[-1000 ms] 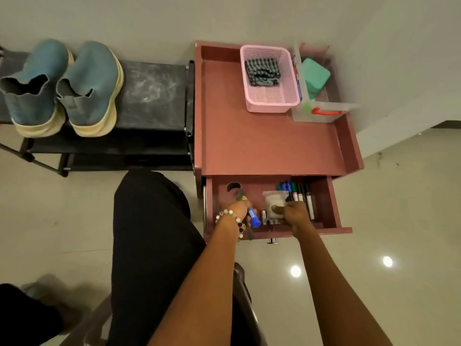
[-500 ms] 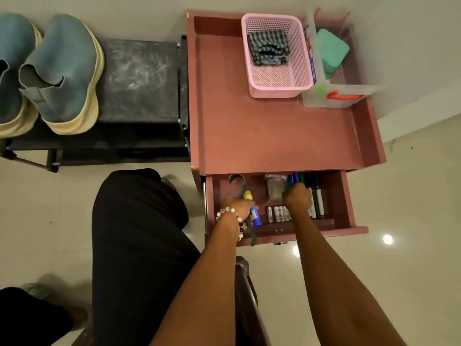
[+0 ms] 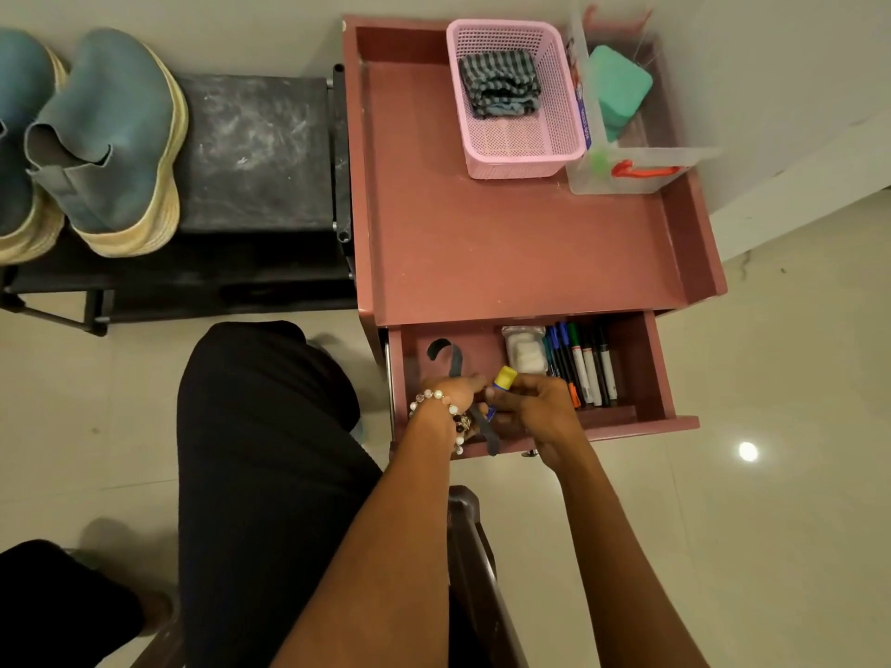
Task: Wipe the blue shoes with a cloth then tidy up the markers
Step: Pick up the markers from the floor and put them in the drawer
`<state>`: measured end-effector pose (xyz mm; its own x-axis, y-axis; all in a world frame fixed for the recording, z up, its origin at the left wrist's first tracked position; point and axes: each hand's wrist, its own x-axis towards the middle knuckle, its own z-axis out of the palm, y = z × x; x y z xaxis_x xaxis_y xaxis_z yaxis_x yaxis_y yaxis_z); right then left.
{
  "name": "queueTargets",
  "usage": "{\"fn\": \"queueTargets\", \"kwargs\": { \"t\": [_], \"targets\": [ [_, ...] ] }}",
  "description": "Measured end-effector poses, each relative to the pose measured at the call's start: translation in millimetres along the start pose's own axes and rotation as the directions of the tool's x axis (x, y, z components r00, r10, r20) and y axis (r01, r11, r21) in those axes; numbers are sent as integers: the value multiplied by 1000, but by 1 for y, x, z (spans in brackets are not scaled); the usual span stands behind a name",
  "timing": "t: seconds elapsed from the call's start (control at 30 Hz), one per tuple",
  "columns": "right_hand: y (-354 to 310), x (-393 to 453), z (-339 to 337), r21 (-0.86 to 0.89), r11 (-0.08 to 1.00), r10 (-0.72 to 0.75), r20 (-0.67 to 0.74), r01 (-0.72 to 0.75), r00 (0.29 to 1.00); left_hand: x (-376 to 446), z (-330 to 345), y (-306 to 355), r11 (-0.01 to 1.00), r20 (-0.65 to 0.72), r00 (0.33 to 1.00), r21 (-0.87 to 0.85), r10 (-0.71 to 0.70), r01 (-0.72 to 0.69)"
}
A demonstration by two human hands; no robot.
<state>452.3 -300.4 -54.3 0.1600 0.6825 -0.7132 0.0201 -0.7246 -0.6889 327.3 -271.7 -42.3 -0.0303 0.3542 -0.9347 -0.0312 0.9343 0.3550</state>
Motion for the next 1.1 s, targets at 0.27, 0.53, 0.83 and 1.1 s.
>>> {"fn": "queueTargets", "kwargs": {
  "t": [0.27, 0.53, 0.83, 1.1],
  "targets": [
    [20, 79, 0, -745, 667, -100, -105, -12, 989, 18, -1, 1, 994, -96, 990, -5, 104, -105],
    [29, 90, 12, -925, 380, -128, -79, -24, 989, 29, -8, 0, 956, -195, 964, 263, 183, -129],
    [43, 72, 14, -327, 941, 67, -77, -89, 995, 29, -2, 0, 959, -279, 933, 229, 229, -167],
    [5, -6, 1, -181, 983, 64, 162, -34, 985, 27, -3, -2, 970, -213, 947, 73, 240, -230]
  ]
}}
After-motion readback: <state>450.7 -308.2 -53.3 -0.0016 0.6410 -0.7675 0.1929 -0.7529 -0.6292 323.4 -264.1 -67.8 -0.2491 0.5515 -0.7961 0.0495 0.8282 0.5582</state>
